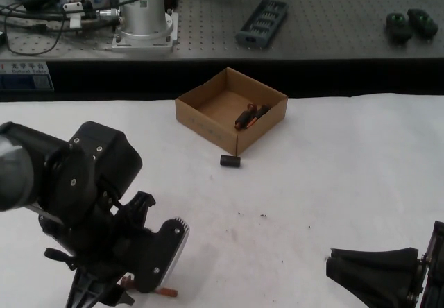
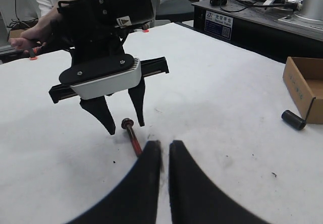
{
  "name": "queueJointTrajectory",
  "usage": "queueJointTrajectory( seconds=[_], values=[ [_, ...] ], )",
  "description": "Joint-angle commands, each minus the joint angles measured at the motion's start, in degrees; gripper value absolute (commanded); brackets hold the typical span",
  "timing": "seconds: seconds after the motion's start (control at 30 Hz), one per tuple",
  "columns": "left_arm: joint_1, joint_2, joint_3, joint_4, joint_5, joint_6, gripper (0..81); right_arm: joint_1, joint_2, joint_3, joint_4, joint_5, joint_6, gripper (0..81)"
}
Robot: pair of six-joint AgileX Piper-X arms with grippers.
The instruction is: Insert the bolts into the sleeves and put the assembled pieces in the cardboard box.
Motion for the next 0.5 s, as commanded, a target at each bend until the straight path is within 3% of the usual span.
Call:
queueJointTrajectory(
  seconds=[0.0, 0.3, 0.47],
  values=[
    [0.0, -0.2, -0.1, -2.1, 0.0, -4.2, 42.8, -0.4, -0.4, -0.1, -0.6, 0.1, 0.0, 5.8],
    [0.0, -5.6, -0.1, -3.4, 0.0, -20.2, 42.9, -0.4, -0.4, -0.1, -0.6, 0.1, 0.0, 5.8],
    [0.0, -12.5, -0.9, -8.2, 0.0, -41.8, 42.9, -0.4, -0.4, -0.1, -0.6, 0.1, 0.0, 5.8]
  ],
)
